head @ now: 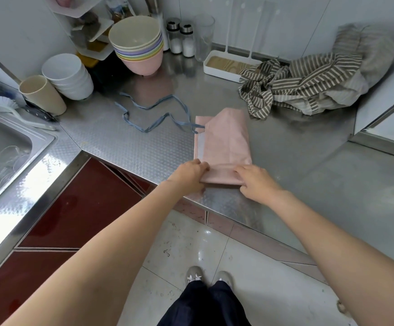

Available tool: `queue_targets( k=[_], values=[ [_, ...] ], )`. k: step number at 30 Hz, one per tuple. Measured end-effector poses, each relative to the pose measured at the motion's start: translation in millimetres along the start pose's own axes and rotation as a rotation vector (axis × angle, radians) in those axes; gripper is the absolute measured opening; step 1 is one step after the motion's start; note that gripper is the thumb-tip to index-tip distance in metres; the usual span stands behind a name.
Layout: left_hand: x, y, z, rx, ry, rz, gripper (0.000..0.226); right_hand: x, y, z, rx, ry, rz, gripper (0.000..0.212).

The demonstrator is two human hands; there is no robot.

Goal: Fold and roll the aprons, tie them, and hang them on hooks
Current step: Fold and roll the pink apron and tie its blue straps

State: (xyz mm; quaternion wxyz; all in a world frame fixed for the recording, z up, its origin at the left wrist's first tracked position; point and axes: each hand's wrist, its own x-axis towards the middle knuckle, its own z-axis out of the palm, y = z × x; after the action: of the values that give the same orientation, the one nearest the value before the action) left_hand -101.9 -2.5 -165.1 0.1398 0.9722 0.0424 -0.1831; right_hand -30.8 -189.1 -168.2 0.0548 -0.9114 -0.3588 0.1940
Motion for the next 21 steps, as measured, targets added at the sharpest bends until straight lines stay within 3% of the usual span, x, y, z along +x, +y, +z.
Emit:
queue_targets(
  k=[4,7,11,13,15,18,21],
  values=[
    [-0.7,-14.3,-15.9,-0.377,-0.044,-0.184,0.011,4.0,6.2,-17.3,0.382,0.057,0.233,0.026],
    [-1.8,-14.3,-11.4,-0.439,-0.088,-0.337,0.026,10.2,8.3,-18.5,0.674,-0.003,0.390,0.013],
    [-4.1,-4.8,-1.1,-0.257,0.033,-0.371,0.042,17.9,2.9,-12.7,0.580,-0.055,0.476,0.014],
    [-7.8,-2.4,2.7,0.014,0.116,-0.183,0.060,19.3,-3.1,-16.2,0.445,-0.058,0.489,0.024],
    [-9.8,-1.1,9.5,0.131,0.057,0.004,0.070,19.1,-9.3,-17.0,0.357,-0.050,0.492,0.035],
    [1.3,1.8,17.7,-0.059,-0.043,0.010,0.063,16.9,-15.3,-11.4,0.350,0.005,0.442,0.039],
    [19.7,8.5,17.9,-0.335,0.117,-0.208,0.046,14.0,-13.7,-7.5,0.211,0.018,0.374,0.043]
  ],
)
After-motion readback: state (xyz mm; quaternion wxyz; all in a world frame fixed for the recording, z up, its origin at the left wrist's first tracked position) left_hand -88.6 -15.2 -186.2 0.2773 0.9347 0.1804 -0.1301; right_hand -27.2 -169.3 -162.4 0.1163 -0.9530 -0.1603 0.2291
